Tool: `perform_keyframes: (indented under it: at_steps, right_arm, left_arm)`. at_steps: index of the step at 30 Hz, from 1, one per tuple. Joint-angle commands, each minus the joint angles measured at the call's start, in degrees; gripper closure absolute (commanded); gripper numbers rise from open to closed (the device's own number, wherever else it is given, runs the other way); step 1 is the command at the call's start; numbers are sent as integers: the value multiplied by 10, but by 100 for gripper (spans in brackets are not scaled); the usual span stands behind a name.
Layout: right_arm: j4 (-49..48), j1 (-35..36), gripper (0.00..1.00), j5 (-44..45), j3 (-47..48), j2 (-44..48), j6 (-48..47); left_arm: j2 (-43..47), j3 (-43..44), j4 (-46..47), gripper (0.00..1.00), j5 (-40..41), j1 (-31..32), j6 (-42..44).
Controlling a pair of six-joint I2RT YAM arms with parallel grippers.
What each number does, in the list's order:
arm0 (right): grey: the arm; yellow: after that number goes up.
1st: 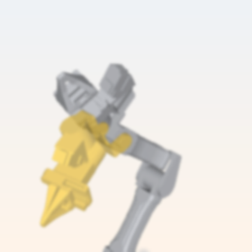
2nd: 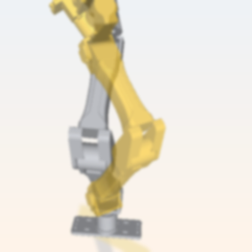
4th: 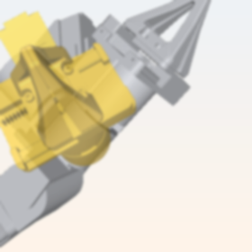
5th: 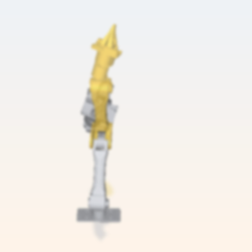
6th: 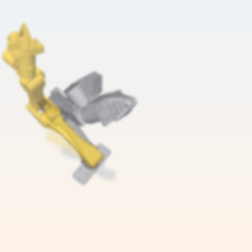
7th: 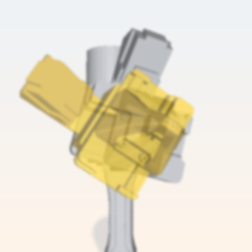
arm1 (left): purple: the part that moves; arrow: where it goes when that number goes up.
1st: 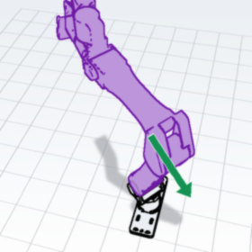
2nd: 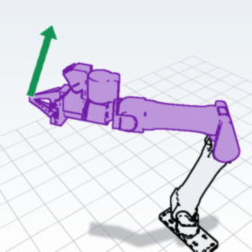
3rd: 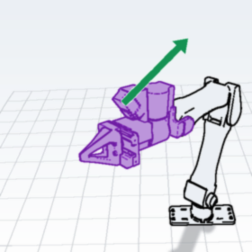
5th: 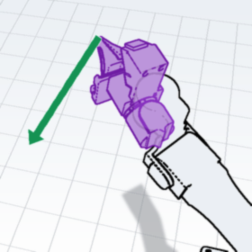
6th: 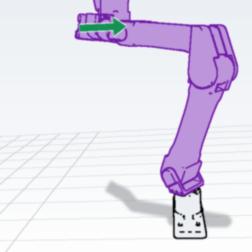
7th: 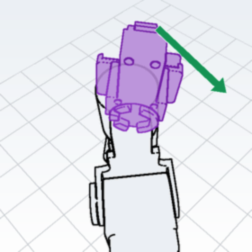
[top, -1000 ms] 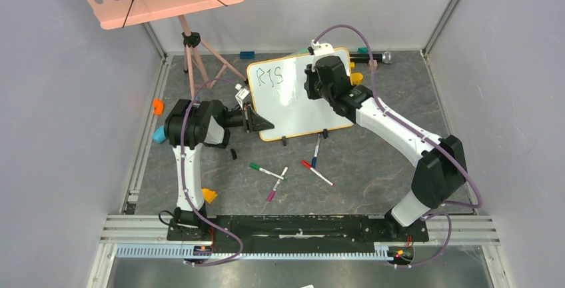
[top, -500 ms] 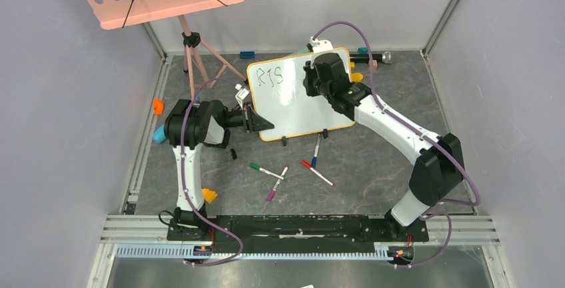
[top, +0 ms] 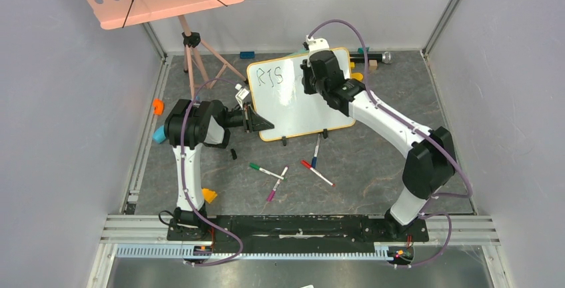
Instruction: Write a sentence on the whiteboard
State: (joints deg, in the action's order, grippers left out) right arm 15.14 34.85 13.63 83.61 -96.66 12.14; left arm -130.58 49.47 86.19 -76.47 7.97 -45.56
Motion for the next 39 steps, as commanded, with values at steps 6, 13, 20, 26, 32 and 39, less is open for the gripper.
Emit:
perform_keyframes:
  at_steps: [6,13,20,26,32,39]
  right_arm:
    - [11,-2,100,38,47,-24,-15]
    - [24,-2,100,46,42,-23,-17]
    - [20,-2,100,30,11,-8,-12]
    - [-2,-2,100,-33,-1,10,-5]
    - [-35,-2,100,-46,-32,71,6]
    - [-90,0,100,-57,-124,132,30]
  left_arm:
    - [-19,-14,30,98,-55,11,42]
    - [-17,-14,30,98,-56,11,40]
    - [-18,-14,30,98,-56,11,41]
    - [-18,-14,30,98,-56,11,40]
    - [-18,-14,30,98,-56,11,40]
    - [-18,-14,30,98,-55,10,40]
